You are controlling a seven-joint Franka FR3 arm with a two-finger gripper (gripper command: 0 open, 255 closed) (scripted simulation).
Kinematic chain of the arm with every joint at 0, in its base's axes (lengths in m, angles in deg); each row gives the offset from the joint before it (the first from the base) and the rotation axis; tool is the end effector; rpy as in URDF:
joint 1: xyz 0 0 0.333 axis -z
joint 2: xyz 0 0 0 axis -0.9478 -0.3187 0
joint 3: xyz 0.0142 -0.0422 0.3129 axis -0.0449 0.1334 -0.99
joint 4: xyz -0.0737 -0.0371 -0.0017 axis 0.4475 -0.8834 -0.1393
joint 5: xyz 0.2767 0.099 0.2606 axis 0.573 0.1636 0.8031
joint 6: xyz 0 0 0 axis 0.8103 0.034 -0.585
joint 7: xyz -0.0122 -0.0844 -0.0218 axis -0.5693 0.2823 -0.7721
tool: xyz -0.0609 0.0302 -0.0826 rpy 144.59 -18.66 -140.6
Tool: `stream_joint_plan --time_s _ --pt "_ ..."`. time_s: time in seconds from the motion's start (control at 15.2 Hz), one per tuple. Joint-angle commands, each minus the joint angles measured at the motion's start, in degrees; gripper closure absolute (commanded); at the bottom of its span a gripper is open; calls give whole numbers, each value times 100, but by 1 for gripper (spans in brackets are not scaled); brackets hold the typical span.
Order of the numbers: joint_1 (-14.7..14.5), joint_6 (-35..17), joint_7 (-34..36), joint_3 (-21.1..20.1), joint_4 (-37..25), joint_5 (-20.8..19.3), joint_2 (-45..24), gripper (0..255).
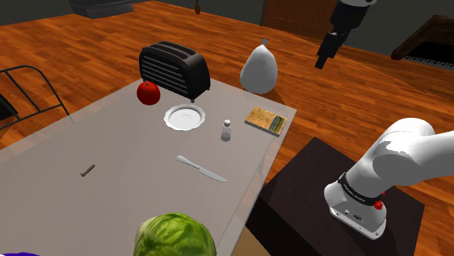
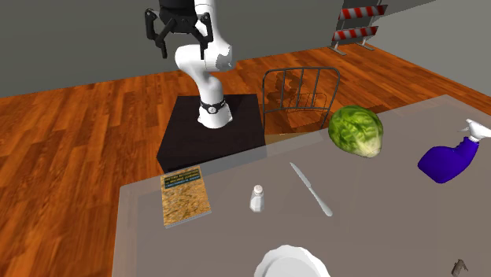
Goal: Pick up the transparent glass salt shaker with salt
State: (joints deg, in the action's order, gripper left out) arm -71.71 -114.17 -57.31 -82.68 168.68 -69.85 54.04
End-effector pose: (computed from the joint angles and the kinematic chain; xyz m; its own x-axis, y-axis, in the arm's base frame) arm 0.2999 -0.0002 0.6202 0.9956 0.0852 0.0387 0.0815 -0.9927 0.0889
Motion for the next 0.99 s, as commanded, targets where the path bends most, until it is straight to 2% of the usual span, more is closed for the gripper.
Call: stream_joint_plan --time_s 0.0,0.46,0.92 --pt "0 0 0 0 0 0 0 0" --pt "-46 -1073 859 -530 430 315 -764 0" --pt "-58 -2136 1707 -1042 464 468 -1902 0"
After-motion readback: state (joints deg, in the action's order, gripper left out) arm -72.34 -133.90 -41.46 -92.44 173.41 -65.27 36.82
